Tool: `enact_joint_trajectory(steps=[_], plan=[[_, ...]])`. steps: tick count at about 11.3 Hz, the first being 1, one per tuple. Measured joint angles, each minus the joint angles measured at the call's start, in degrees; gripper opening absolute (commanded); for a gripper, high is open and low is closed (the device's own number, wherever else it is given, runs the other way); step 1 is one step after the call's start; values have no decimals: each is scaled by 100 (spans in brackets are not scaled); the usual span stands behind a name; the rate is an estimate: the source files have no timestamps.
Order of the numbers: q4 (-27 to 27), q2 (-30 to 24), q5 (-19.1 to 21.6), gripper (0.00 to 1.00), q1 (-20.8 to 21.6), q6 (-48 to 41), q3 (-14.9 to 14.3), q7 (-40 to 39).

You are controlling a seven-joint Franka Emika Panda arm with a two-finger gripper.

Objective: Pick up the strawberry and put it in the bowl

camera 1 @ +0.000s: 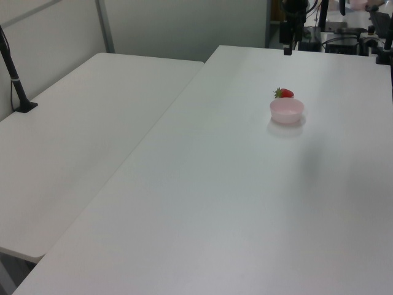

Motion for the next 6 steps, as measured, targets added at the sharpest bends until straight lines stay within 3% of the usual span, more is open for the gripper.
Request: enact_joint_trajectory(steps=[6], plan=[[0,0,-1,100,-78,0,-28,0]])
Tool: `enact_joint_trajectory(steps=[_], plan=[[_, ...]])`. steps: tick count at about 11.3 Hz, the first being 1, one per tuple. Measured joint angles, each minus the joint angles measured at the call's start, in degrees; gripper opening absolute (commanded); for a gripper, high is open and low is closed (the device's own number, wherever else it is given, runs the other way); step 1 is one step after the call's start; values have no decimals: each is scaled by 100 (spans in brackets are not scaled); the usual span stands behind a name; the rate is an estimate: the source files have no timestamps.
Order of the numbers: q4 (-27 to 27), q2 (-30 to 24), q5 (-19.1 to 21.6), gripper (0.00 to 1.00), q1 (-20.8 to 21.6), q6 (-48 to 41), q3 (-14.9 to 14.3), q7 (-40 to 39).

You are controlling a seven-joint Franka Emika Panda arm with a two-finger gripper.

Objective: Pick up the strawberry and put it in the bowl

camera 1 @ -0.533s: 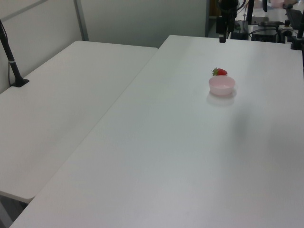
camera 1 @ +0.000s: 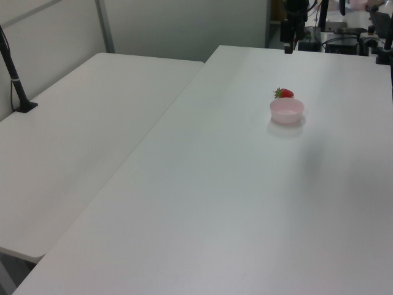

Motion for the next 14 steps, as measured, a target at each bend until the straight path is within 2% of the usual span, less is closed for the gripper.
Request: enact_joint_trajectory(steps=[8,14], plan=[[0,0,0,100,-4,0,-1,0],[2,3,0,100,-166,201,-8,-207]])
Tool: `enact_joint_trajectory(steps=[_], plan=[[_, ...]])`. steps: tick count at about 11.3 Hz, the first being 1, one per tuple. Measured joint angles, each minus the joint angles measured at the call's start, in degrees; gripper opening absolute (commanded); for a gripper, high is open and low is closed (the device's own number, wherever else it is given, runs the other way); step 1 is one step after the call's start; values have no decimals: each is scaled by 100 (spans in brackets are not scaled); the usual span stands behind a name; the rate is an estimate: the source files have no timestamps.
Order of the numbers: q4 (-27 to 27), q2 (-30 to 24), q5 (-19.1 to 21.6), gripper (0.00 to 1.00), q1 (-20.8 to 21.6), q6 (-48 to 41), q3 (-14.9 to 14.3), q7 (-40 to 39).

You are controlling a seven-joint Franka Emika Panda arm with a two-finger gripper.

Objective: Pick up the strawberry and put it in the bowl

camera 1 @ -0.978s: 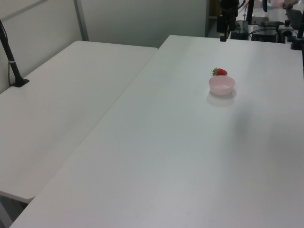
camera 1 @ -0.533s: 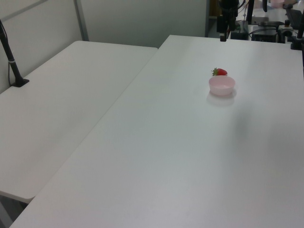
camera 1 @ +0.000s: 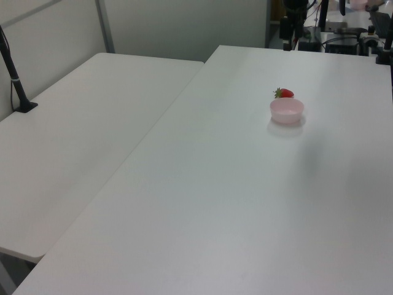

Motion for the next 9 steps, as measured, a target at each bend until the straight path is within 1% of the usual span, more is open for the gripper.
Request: enact_joint_trajectory(steps=[3,5,6,7,8,9], plan=[[-4,95,0,100,-276,100,-3,-642],[-8,235,1,100,-659,239,-8,-1157],[-9,307,3,96,-872,263,-12,-1437],[-11,383,7,96,-1090,272,-15,-1759],[-18,481,12,97,-1287,356,-17,-2072],[-27,607,14,100,-1463,554,-18,-2295]])
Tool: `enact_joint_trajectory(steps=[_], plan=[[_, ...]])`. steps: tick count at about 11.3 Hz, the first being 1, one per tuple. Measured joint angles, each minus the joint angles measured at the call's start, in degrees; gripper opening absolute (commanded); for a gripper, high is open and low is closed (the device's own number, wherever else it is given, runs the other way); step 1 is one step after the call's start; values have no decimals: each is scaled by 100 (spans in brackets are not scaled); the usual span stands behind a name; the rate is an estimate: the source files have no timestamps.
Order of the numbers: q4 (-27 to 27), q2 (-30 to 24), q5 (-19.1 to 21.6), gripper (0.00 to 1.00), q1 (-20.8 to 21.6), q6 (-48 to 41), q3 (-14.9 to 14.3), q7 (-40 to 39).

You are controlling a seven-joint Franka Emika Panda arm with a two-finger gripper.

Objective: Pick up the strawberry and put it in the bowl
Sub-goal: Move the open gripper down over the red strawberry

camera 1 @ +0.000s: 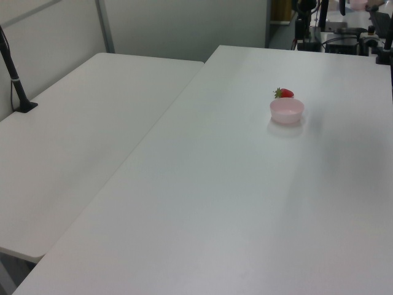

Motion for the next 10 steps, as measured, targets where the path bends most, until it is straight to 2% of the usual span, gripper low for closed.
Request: enact_joint_trajectory(steps=[6,10], plan=[[-44,865,1,100,-608,969,0,-950],[-54,1550,1,84,-631,1784,12,-1030]])
